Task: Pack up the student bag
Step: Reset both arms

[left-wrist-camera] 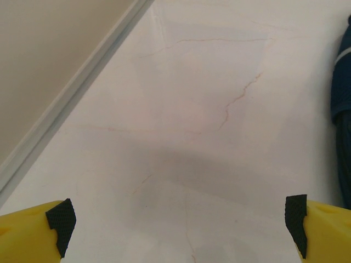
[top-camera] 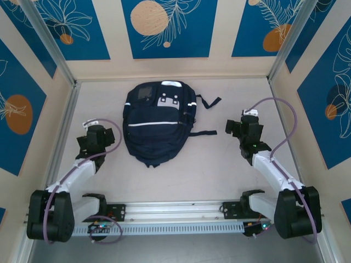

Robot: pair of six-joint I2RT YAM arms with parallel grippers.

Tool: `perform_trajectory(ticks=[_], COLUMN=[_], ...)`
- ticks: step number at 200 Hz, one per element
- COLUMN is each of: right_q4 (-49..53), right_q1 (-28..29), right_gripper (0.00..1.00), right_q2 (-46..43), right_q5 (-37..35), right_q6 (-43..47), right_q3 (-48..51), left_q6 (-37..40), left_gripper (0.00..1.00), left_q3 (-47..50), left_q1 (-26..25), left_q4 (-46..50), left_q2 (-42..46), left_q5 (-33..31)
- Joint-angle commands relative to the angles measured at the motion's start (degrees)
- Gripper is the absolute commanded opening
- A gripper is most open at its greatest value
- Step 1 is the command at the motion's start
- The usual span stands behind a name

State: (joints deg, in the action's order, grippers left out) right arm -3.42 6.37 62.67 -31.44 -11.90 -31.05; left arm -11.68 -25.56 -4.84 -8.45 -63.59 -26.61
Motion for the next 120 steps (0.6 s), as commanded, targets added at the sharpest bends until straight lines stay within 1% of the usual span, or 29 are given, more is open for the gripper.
perform_trajectory(ticks=[1, 19, 31, 51, 72, 95, 120], right_q4=[-12.0, -14.8, -18.4, -22.3, -28.1, -31.8, -34.9], right_q1=[-1.9, -2.7, -2.8, -2.9, -2.9, -2.9, -3.1], right_gripper=[0.99, 0.99, 0.99, 0.99, 0.99, 0.99, 0.99], right_q2=[1.5, 3.0, 4.8, 8.5, 11.6, 13.5, 15.9], right_q5=[2.9, 4.7, 6.8, 9.9, 14.5, 20.3, 22.9], right_q6=[1.3, 0.9, 1.5, 3.5, 5.0, 7.7, 9.0], right_q3=[3.4, 4.5, 5.4, 5.9, 7.4, 7.8, 7.1], left_q6=[3.4, 2.6, 2.2, 3.4, 5.8, 7.7, 9.6], left_gripper=[1.00, 1.00, 1.00, 1.00, 1.00, 1.00, 1.00], left_q3=[1.7, 4.7, 6.7, 8.1, 7.9, 7.2, 6.1], left_q1=[0.7, 0.7, 0.7, 0.7, 0.7, 0.7, 0.6], left_q4=[-12.2, -19.1, -23.7, -29.6, -32.1, -33.4, -34.7], left_q2=[-2.8, -4.3, -5.2, -7.8, -9.4, -10.8, -13.0], left_q5=[3.8, 4.9, 6.1, 8.4, 11.9, 12.1, 13.0])
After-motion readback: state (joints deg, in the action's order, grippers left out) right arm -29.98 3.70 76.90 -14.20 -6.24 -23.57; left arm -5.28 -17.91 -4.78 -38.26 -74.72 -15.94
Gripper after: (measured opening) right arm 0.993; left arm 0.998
